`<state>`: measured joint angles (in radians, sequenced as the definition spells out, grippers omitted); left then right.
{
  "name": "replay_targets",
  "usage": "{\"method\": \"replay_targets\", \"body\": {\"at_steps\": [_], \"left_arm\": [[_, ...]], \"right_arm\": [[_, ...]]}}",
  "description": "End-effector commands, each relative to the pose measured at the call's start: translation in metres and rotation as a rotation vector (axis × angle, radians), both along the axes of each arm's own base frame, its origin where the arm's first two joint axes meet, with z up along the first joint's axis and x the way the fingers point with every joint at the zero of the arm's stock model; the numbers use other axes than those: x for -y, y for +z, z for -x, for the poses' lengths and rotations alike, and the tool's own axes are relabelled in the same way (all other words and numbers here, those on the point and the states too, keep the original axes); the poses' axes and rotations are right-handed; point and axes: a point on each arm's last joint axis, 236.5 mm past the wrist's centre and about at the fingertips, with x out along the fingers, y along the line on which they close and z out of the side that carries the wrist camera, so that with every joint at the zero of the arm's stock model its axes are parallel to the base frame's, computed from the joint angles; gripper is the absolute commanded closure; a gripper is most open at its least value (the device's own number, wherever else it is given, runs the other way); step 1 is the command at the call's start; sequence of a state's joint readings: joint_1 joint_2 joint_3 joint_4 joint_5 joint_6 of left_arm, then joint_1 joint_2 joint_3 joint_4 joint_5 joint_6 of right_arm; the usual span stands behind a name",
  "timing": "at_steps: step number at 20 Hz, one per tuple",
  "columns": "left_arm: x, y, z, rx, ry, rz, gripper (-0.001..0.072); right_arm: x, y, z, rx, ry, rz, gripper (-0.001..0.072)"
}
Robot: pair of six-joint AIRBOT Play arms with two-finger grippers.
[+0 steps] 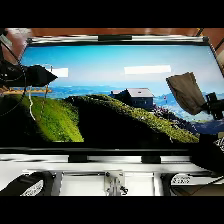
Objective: Fold the shirts.
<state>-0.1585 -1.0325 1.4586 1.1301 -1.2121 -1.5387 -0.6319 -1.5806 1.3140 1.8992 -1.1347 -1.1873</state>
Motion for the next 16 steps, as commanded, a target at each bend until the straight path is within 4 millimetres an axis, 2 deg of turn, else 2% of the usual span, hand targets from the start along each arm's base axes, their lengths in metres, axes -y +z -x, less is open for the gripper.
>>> {"method": "replay_targets", "body": {"at_steps": [1,4,6,8,9,10,11,13,14,15,16], "left_arm": [[0.003,0.000,0.001,0.008,-0.020,-0.011,0.0676],[0.003,-0.001,0.001,0.025,-0.042,-0.032,0.0676],[0.003,-0.001,0.001,0.029,-0.047,-0.037,0.0676],[0.003,-0.001,0.001,0.030,-0.050,-0.040,0.0676],[0.003,-0.002,0.001,0.028,-0.050,-0.040,0.0676],[0.003,-0.003,0.000,0.026,-0.049,-0.041,0.0676],[0.003,-0.004,-0.001,0.023,-0.048,-0.045,0.0676],[0.003,-0.007,-0.003,0.016,-0.047,-0.048,0.0676],[0.003,-0.009,-0.004,0.012,-0.047,-0.049,0.0676],[0.002,-0.011,-0.007,0.010,-0.043,-0.052,0.0676],[-0.001,-0.015,-0.015,0.016,-0.029,-0.065,0.0676]], "right_arm": [[-0.040,-0.007,0.021,-0.125,0.045,-0.102,0.0636],[-0.066,-0.008,0.010,-0.139,0.084,-0.094,0.0636],[-0.069,-0.011,0.014,-0.179,0.096,-0.062,0.0636],[-0.064,-0.013,0.020,-0.214,0.089,-0.029,0.0622],[-0.063,-0.014,0.025,-0.233,0.095,-0.022,0.0477],[-0.060,-0.014,0.031,-0.253,0.116,-0.007,0.0212],[-0.053,-0.012,0.040,-0.284,0.152,0.033,0.0183],[-0.025,0.006,0.055,-0.322,0.163,0.163,0.0183],[-0.007,0.026,0.053,-0.296,0.158,0.253,0.0183],[0.012,0.052,0.040,-0.228,0.151,0.355,0.0190],[0.025,0.089,0.013,-0.087,0.165,0.454,0.0190]]}}
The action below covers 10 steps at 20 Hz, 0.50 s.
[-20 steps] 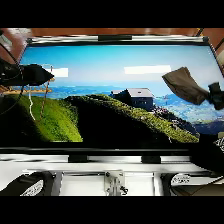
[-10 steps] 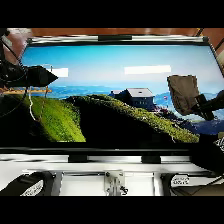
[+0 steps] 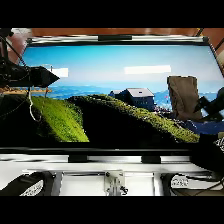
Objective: Fold the shirts.
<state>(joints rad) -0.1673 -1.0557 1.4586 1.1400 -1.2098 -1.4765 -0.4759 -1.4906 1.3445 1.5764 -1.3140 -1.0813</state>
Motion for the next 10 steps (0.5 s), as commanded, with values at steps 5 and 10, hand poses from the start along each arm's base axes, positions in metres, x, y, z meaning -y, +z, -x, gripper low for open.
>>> {"method": "replay_targets", "body": {"at_steps": [5,10], "left_arm": [[-0.042,-0.093,-0.052,-0.143,0.071,-0.336,0.0677],[-0.045,-0.181,-0.035,-0.466,0.022,-0.591,0.0006]], "right_arm": [[-0.062,0.198,-0.137,0.701,0.473,0.374,0.0205],[-0.223,0.086,-0.082,0.273,0.803,-0.027,0.0123]]}}
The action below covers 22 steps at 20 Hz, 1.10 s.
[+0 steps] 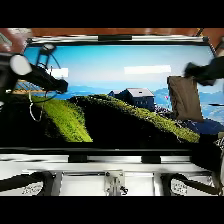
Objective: Fold the shirts.
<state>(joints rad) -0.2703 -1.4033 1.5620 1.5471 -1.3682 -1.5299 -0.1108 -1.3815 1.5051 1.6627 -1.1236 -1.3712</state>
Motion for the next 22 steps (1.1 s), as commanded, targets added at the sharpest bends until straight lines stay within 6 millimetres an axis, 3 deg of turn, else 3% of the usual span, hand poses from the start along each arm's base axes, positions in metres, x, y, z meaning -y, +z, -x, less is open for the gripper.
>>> {"method": "replay_targets", "body": {"at_steps": [1,3,9,22], "left_arm": [[0.001,-0.048,0.011,-0.172,-0.005,-0.124,0.0013],[0.012,-0.056,0.014,-0.193,-0.028,-0.119,0.0014],[0.017,-0.056,0.016,-0.192,-0.043,-0.121,0.0020],[0.022,-0.063,0.014,-0.204,-0.018,-0.101,0.0029]], "right_arm": [[-0.085,-0.050,0.048,-0.304,0.234,-0.051,0.0123],[-0.089,-0.064,0.062,-0.386,0.279,0.034,0.0123],[-0.108,-0.064,0.063,-0.377,0.335,0.078,0.0123],[-0.108,-0.064,0.063,-0.377,0.335,0.080,0.0123]]}}
